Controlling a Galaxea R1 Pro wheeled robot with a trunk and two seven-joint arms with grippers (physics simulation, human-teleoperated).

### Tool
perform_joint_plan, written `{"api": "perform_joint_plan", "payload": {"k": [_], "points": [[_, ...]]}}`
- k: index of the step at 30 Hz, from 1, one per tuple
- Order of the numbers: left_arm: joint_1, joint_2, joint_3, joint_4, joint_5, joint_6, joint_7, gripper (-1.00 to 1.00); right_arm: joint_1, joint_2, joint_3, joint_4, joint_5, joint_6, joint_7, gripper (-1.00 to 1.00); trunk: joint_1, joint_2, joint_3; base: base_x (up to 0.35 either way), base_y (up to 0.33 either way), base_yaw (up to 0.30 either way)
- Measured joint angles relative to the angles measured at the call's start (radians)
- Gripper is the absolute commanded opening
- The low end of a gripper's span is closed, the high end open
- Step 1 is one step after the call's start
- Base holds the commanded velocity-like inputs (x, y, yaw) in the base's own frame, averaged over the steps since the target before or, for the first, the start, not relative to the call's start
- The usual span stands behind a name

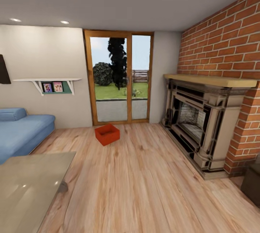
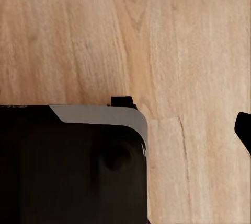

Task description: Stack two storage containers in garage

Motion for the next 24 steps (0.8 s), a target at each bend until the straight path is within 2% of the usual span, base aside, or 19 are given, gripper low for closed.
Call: {"api": "perform_joint_plan", "payload": {"k": [16,24], "points": [[0.000,0.000,0.000,0.000,0.000,0.000,0.000,1.00,0.000,-0.001,0.003,0.000,0.001,0.000,-0.004,1.00,0.000,0.000,0.000,0.332,0.000,0.003],[0.000,0.000,0.000,0.000,0.000,0.001,0.000,1.00,0.000,0.000,-0.012,0.000,-0.007,-0.001,-0.008,1.00,0.000,0.000,0.000,0.332,0.000,0.000]]}}
